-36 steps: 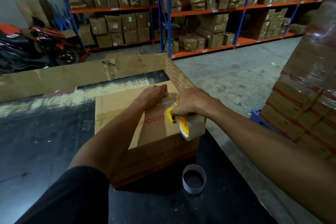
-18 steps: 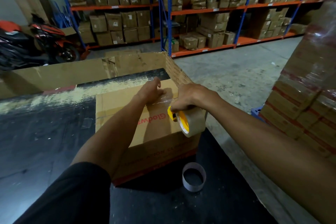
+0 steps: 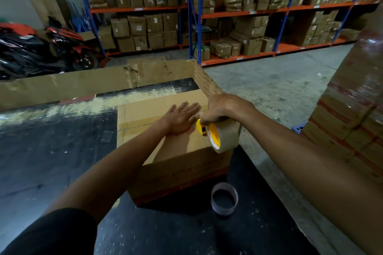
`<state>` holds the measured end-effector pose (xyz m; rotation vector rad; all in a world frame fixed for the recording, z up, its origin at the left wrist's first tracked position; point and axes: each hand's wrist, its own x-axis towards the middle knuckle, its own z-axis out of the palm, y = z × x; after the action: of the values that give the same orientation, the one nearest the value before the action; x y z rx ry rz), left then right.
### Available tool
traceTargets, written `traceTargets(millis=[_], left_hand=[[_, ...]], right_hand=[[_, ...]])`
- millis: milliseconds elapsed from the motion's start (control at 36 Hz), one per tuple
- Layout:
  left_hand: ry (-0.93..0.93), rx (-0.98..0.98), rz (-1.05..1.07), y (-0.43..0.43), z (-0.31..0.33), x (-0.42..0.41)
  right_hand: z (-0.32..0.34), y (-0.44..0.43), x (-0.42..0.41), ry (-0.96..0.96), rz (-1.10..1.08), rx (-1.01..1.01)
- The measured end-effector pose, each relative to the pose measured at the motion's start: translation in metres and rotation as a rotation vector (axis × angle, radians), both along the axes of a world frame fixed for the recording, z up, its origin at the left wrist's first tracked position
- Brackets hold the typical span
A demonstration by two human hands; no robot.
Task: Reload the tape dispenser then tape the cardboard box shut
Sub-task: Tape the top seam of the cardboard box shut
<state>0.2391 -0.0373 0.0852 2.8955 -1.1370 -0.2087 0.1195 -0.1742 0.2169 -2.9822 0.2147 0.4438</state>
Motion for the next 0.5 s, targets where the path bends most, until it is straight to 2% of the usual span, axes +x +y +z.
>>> traceTargets(millis=[167,417,500], left_hand=[[-0.065,0.132,-0.035,0.000,-0.001,0.000],[0.003,0.088,0.043,-0.005,0.010,-0.009],[0.011,0.022,0.002,-0.005,0.012,-0.020]], right_hand=[[0.003,-0.001,-0.006,0.005,0.010,0.009],[0.011,-0.001,-0.019,0.066,0.002,-0.028],[0.013,0.002,-0.018,0.070,-0.008,-0.009]])
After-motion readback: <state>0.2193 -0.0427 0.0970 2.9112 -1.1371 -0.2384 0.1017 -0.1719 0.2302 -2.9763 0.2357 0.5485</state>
